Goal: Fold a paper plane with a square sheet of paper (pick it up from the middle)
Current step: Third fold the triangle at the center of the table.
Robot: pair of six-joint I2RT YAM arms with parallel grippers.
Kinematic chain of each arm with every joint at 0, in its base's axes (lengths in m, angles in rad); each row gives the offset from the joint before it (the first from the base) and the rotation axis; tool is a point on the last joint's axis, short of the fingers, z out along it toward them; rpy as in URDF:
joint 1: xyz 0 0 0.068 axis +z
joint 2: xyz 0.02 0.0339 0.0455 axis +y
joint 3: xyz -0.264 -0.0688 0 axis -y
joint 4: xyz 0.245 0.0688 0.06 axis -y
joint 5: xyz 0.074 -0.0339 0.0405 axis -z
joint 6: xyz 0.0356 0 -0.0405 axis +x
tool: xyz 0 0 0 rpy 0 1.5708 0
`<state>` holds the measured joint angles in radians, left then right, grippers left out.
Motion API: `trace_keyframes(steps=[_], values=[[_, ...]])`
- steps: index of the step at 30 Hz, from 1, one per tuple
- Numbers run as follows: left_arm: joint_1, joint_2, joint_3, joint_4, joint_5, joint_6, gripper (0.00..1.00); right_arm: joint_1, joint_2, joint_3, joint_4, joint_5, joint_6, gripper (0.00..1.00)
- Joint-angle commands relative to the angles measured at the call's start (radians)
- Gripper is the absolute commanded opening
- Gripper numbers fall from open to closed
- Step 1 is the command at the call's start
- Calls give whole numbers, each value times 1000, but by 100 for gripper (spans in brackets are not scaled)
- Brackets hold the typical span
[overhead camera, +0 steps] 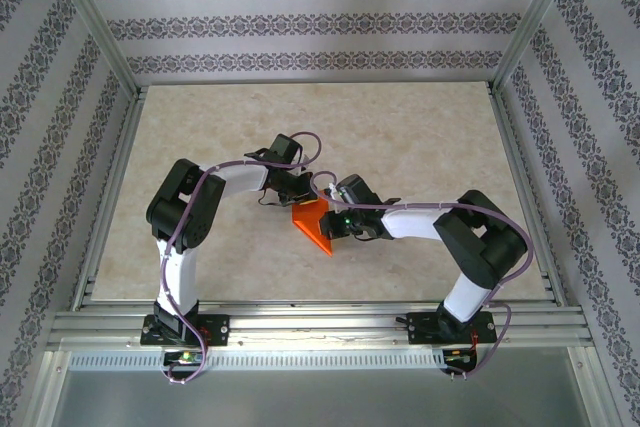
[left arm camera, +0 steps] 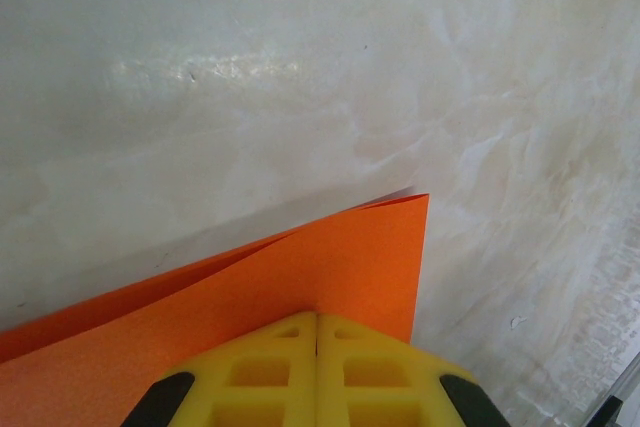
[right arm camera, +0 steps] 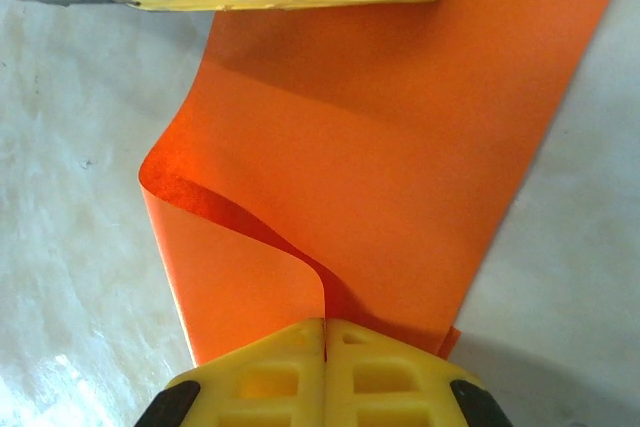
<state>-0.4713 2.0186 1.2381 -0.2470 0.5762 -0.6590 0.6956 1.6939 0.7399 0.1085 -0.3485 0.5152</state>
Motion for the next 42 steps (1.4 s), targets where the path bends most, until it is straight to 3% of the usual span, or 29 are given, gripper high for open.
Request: trace_keyframes(steps=[1, 26, 42], values=[[-6, -21, -23, -26, -6, -7, 7, -7, 12, 23, 1, 8, 13, 0], [-7, -29, -24, -29, -11, -5, 7, -9, -33, -18, 10, 39, 54, 0], [-6, -32, -49, 5, -5, -27, 7, -11, 21, -29, 32, 23, 69, 0]])
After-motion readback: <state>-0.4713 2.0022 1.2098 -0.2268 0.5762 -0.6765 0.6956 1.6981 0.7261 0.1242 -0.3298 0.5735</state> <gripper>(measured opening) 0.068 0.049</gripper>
